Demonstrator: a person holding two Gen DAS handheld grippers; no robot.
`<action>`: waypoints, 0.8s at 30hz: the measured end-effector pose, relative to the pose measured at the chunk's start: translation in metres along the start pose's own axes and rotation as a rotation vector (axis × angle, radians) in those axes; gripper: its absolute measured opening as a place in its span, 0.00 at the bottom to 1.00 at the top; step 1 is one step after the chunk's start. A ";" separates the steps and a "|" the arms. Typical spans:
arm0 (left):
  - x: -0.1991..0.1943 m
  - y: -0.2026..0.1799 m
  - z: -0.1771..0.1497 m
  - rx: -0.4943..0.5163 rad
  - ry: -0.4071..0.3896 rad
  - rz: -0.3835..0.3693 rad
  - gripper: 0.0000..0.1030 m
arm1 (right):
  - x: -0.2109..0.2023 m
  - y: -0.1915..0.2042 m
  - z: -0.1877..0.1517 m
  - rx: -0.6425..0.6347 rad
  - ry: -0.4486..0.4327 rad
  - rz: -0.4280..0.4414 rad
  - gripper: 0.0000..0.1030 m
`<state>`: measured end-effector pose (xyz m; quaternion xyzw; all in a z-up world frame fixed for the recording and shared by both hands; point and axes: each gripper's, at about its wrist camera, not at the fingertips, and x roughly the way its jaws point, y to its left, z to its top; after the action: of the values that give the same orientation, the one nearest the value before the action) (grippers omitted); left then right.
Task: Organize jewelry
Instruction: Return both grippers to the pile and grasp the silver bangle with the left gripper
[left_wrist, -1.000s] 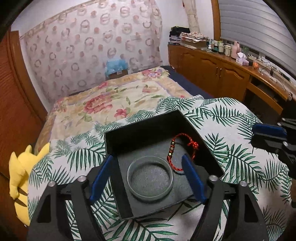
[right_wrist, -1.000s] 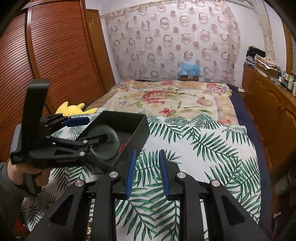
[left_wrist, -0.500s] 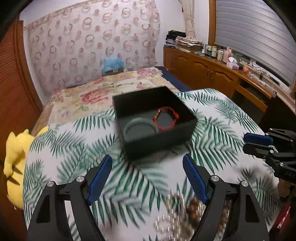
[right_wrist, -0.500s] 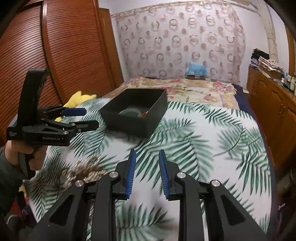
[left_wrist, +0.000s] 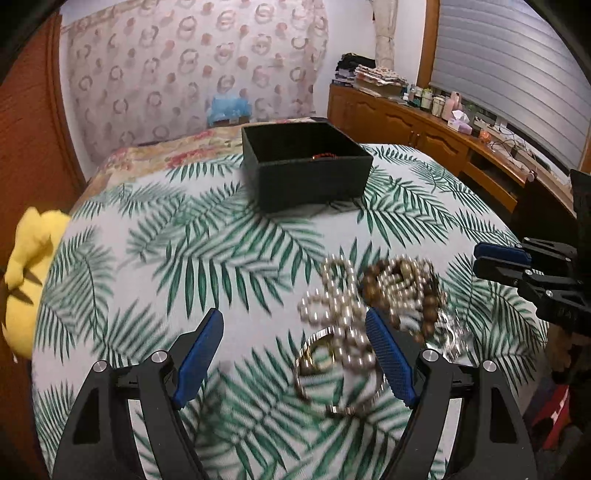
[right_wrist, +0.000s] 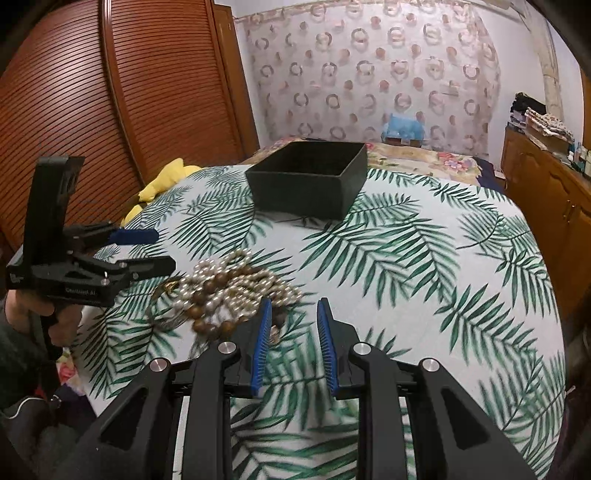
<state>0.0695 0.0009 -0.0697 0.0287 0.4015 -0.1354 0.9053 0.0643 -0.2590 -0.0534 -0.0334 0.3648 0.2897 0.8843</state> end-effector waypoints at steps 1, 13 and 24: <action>-0.001 0.000 -0.003 -0.003 0.002 -0.002 0.74 | -0.001 0.002 -0.001 0.003 0.002 0.005 0.27; 0.010 -0.020 -0.028 0.056 0.073 -0.043 0.74 | -0.002 0.017 -0.006 -0.040 0.012 -0.001 0.27; 0.017 -0.031 -0.029 0.116 0.069 -0.008 0.61 | -0.001 0.018 -0.008 -0.042 0.025 0.006 0.27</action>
<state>0.0507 -0.0283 -0.1001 0.0840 0.4240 -0.1607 0.8873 0.0493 -0.2461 -0.0557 -0.0544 0.3699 0.2995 0.8778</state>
